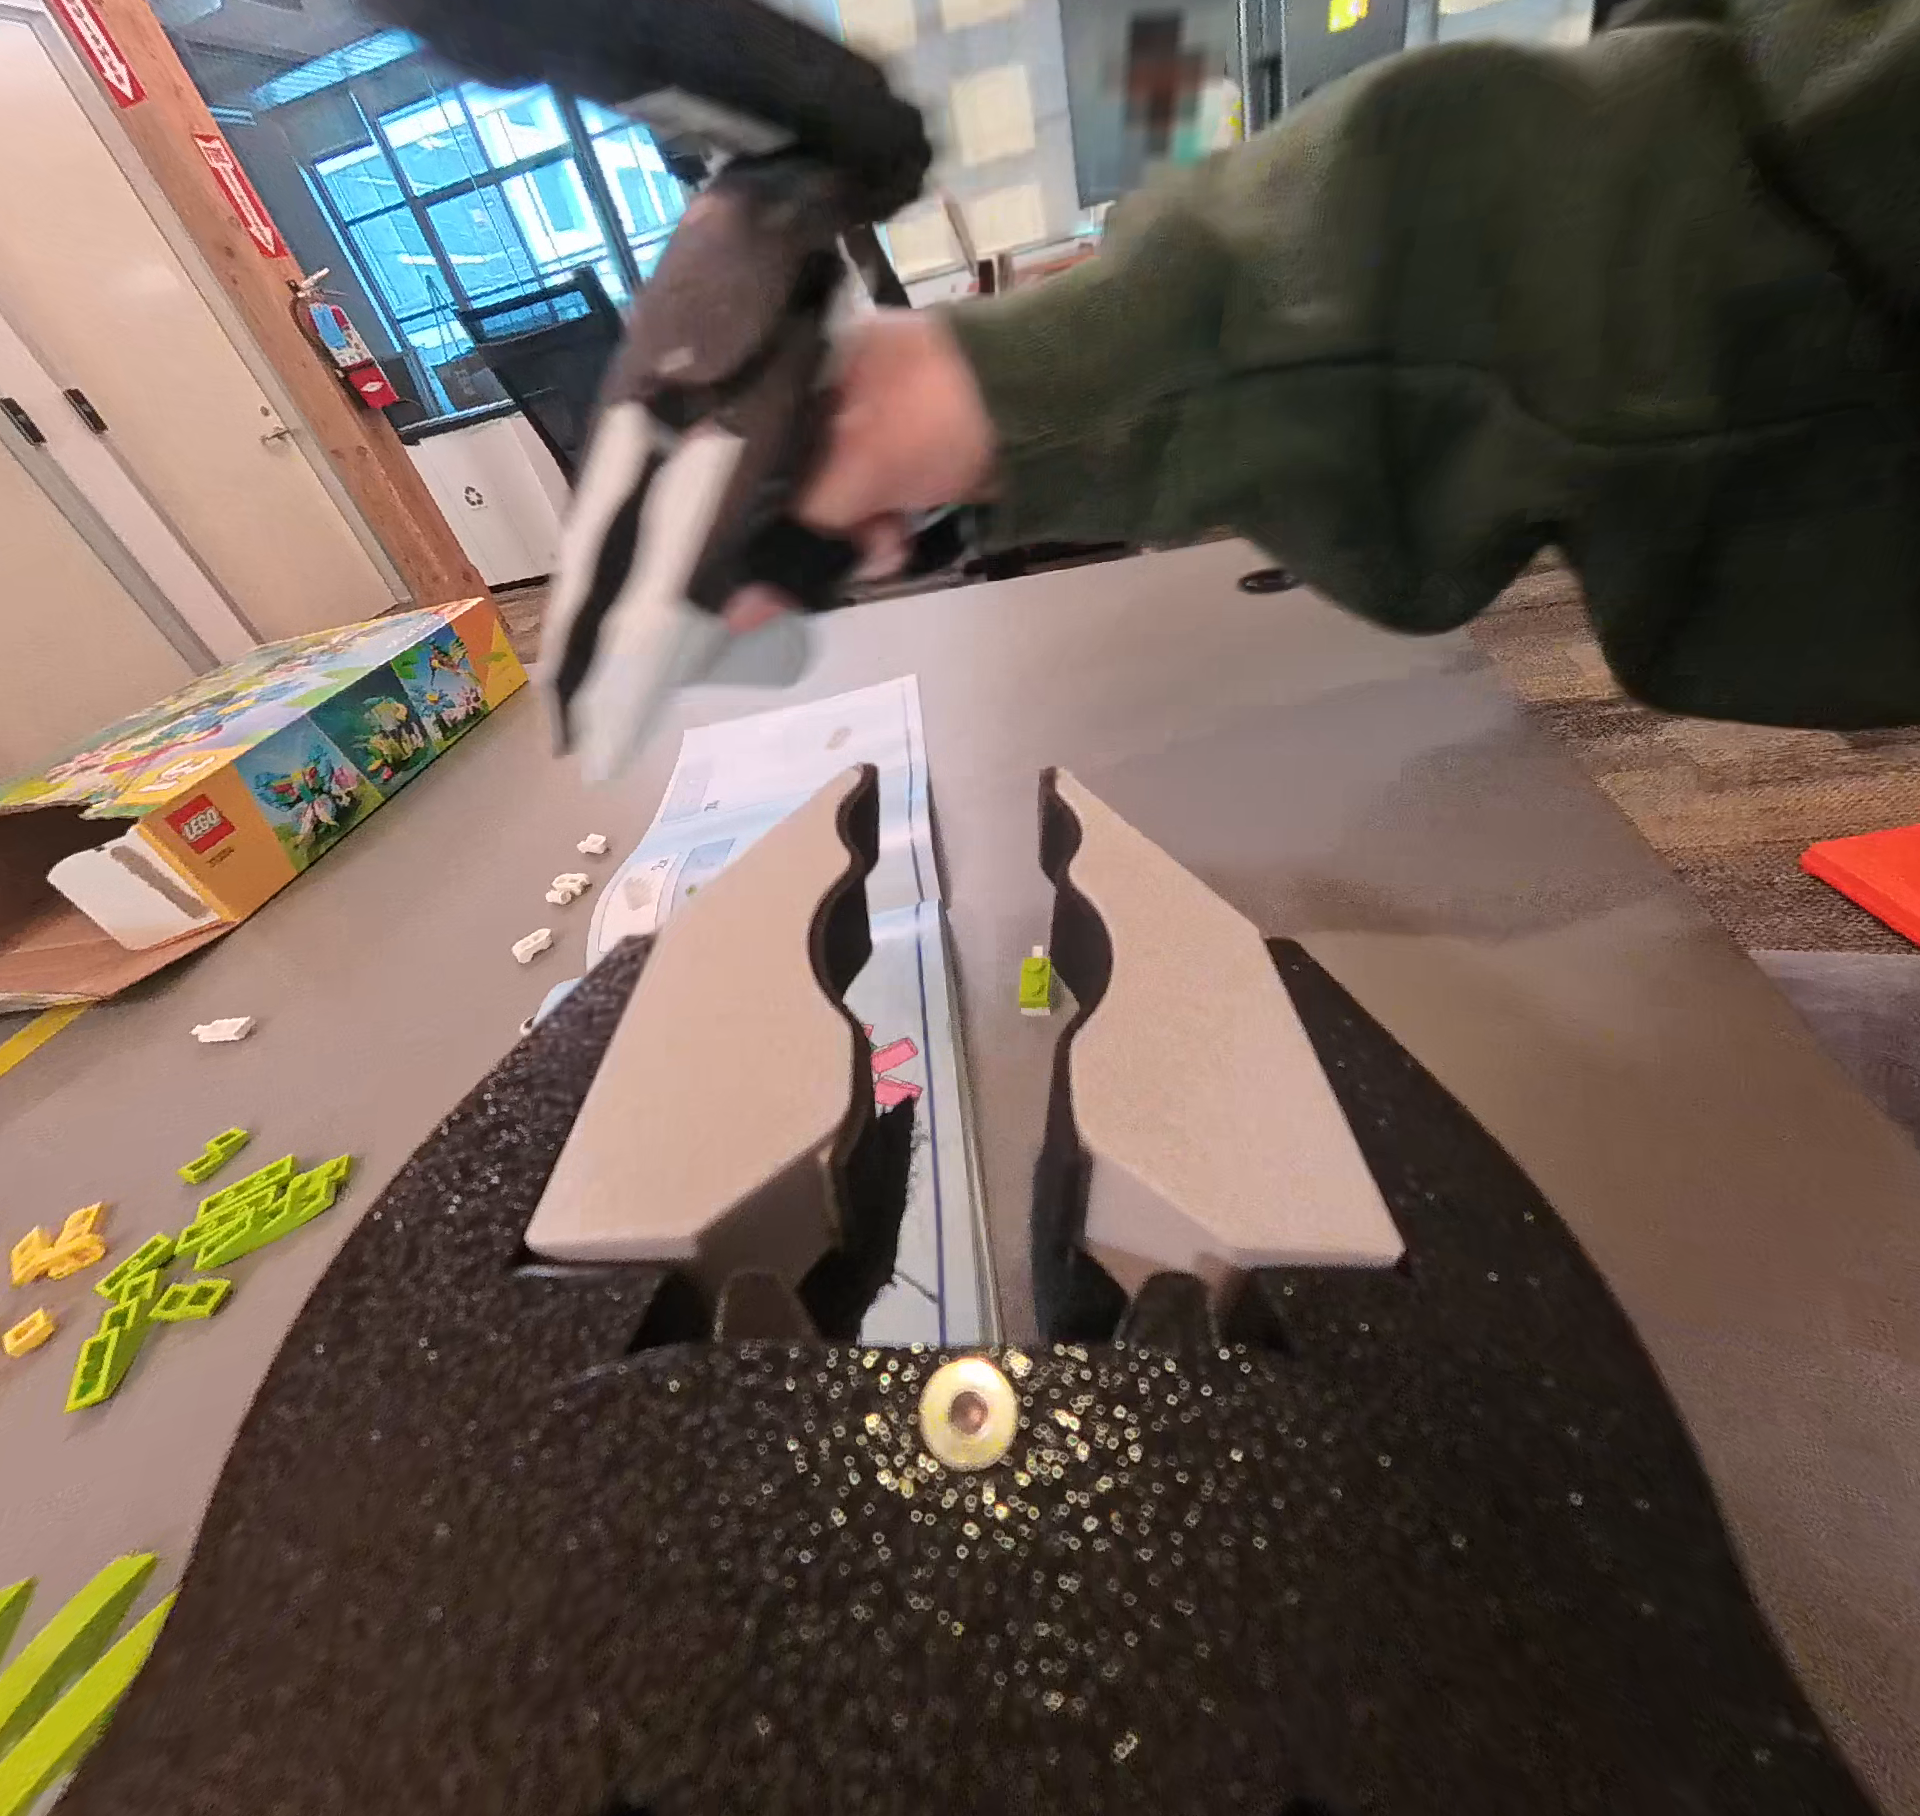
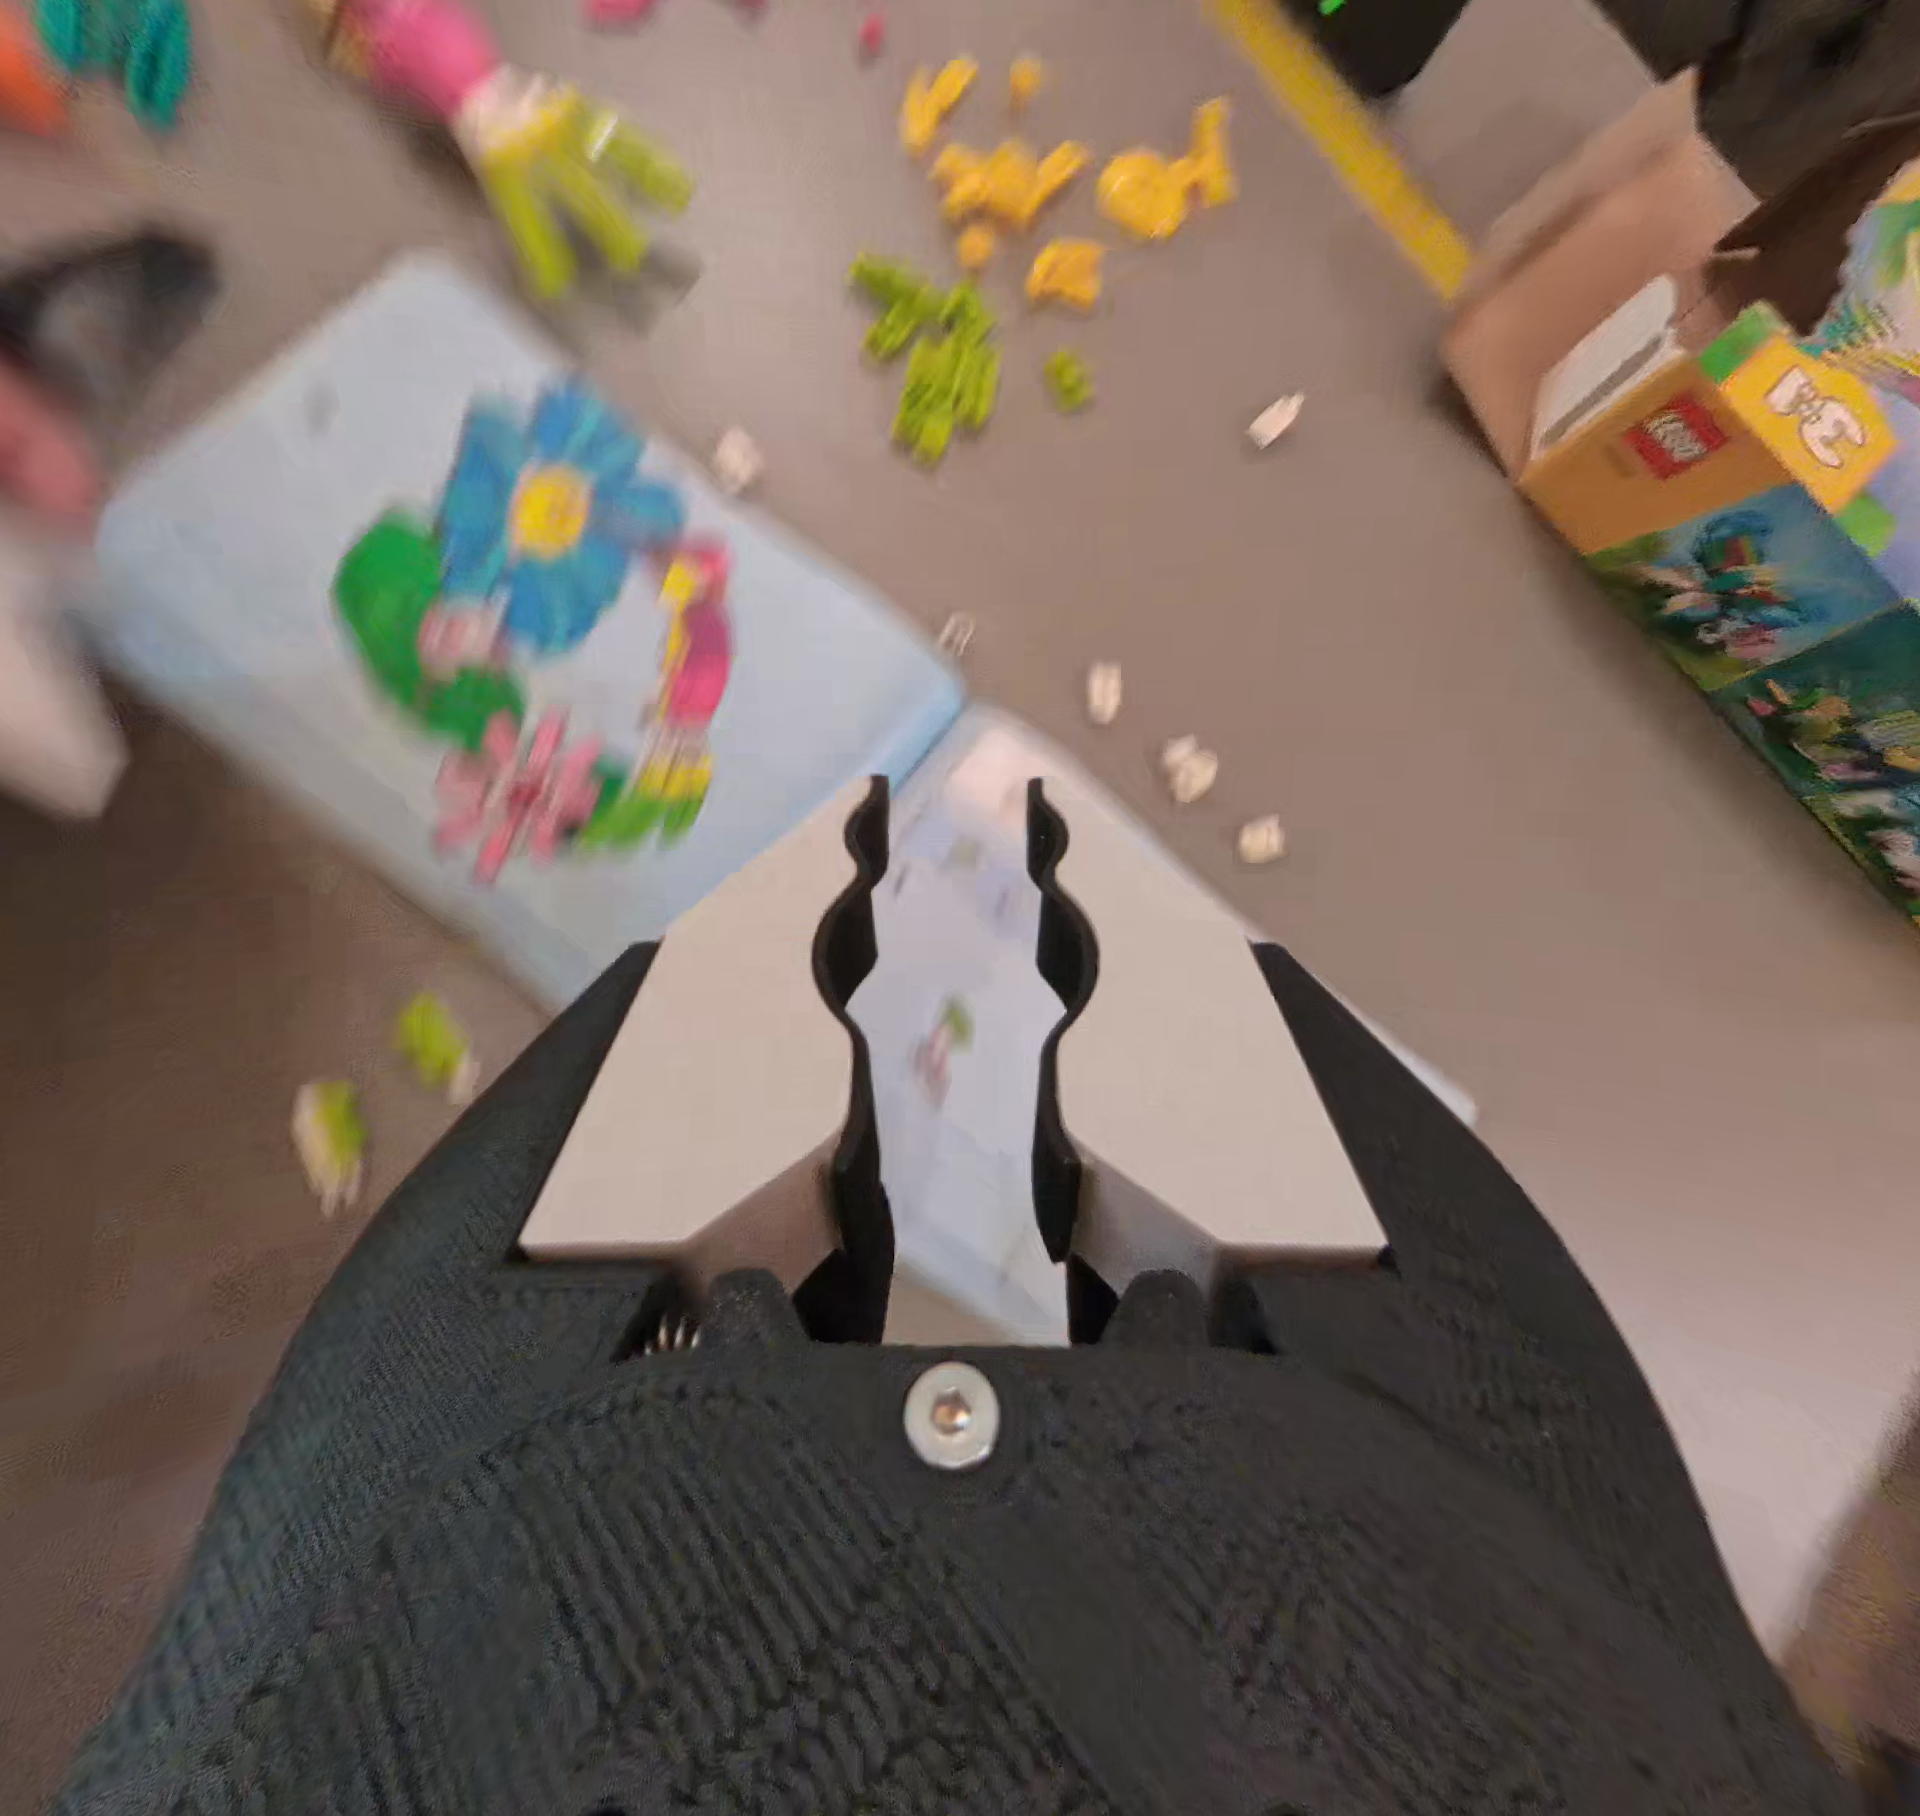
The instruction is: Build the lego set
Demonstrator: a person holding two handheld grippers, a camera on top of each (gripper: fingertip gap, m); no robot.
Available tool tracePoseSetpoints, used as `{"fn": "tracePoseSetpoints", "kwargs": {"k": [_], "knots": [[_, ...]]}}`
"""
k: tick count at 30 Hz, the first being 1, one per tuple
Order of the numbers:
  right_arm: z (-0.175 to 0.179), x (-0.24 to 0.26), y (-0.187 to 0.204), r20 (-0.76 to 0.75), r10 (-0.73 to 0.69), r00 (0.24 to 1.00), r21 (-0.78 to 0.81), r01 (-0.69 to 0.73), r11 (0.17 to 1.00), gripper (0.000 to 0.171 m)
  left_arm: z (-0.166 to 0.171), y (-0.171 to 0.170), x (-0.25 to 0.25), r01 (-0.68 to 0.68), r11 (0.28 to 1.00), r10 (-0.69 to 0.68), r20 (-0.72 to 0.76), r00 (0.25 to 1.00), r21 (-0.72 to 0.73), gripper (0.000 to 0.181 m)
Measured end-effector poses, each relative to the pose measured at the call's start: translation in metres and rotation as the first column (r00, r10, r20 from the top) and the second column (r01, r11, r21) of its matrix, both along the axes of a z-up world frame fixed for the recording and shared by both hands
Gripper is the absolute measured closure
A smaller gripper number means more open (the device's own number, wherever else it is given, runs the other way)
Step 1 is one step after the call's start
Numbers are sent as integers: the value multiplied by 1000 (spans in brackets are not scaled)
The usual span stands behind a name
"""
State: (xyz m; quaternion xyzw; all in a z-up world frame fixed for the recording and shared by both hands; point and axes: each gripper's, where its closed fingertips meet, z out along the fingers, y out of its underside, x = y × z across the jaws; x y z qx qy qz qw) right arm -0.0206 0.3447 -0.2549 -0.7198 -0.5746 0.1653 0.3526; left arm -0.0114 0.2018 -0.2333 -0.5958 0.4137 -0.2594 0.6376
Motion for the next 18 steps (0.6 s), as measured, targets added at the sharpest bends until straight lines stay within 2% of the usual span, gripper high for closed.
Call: {"fn": "tracePoseSetpoints", "kwargs": {"k": [1,2,5,8,11,13,15,18], "knots": [[0,-19,21,-39,-41,998,-41,39,998,148,1,0,-1,-3,1000,3,3,1000,5,153],[-5,-36,43,-49,-90,995,-74,87,993,152,2,0,-2,-6,1000,6,5,1000,9,153],[-32,-73,98,-18,-200,980,-139,196,971,147,2,3,-5,-16,1000,16,9,1000,10,153],[-57,-92,132,1,-296,955,-185,291,939,140,1,6,-7,-24,1000,24,9,1000,8,153],[-71,-99,144,12,-337,941,-217,331,918,140,2,7,-8,-25,1000,25,19,1000,2,153],[-71,-102,148,3,-339,941,-200,333,922,149,1,8,-8,-25,1000,25,23,999,-2,153],[-72,-101,149,8,-329,944,-165,325,931,165,2,8,-8,-27,1000,27,25,999,-3,153],[-62,-94,135,6,-271,963,-146,269,952,165,3,10,-12,-43,999,43,28,999,4,153]]}}
